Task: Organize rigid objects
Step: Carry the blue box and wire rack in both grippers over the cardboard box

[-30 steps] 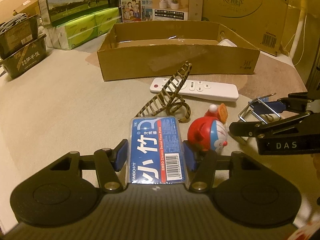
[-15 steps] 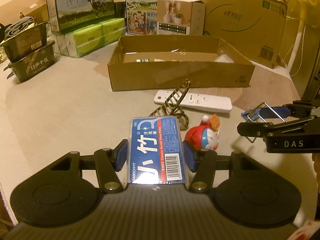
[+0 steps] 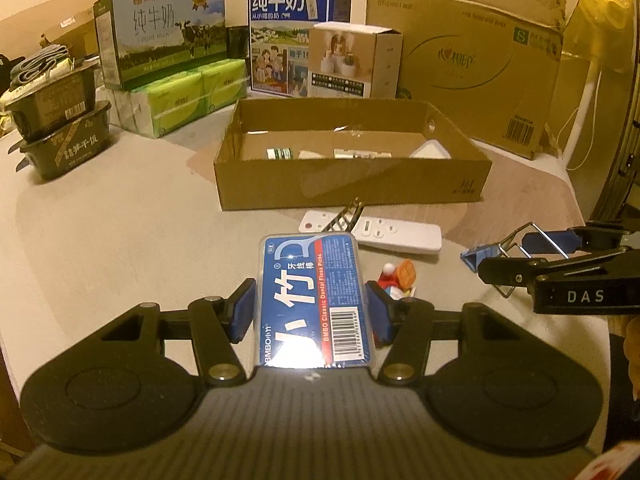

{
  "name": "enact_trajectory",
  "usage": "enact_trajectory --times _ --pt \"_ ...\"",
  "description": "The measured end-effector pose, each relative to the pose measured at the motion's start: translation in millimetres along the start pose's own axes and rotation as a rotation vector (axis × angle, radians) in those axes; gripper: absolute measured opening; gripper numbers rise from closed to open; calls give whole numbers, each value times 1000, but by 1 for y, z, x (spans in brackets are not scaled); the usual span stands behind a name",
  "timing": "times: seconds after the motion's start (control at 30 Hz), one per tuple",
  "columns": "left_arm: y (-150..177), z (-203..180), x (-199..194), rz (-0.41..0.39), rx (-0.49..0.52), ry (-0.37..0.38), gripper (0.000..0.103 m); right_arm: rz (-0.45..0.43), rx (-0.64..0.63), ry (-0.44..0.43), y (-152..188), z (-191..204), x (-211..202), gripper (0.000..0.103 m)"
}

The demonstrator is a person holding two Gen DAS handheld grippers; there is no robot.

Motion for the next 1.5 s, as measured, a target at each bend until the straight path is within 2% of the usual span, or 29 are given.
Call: enact_trajectory --times 0.77,1.13,1.5 --pt "-46 3 -10 -60 -2 21 54 -40 0 26 -27 -11 -16 68" --pt "-97 13 10 -95 -9 42 54 -79 -8 28 -75 -33 -8 68" --pt "-149 31 58 -86 4 26 54 -108 -2 38 -140 -74 23 68"
Point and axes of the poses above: each gripper's, at about its wrist camera, not at the fingertips, and x roughly the way its jaws point, z to its left, y to its underside, the point moved 10 cm from there along x, roughly the way its jaws point, and after that the axes turned 2 degrees about -x, right-handed, at the moved point
